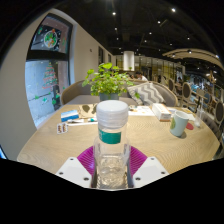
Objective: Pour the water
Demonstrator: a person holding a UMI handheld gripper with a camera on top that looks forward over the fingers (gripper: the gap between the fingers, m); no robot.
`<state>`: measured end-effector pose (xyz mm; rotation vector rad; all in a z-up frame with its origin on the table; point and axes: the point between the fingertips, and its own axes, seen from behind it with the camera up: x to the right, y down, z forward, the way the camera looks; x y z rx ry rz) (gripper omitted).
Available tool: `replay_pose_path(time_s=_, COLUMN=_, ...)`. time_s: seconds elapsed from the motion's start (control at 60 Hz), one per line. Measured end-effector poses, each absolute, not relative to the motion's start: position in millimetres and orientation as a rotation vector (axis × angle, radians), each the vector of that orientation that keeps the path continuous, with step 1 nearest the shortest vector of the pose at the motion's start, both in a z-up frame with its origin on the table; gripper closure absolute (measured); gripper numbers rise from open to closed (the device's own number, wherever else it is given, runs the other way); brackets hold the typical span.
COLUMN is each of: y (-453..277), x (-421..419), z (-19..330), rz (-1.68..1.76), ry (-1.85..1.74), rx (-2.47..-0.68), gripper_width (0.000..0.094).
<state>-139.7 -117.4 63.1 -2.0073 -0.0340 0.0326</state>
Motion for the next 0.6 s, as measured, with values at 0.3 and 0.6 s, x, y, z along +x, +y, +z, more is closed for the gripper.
replay_pose_path(time_s=0.3, y=-52.4, x=-117.7, z=195.4, rz=0.534, ry=0.295, rx=-1.863, gripper_width=0.0531)
replay_pose_path(time_s=0.6, y=40.3, x=-29.6, z=243.5, rz=1.336, ry=0.921, rx=-1.543, gripper_width=0.0539)
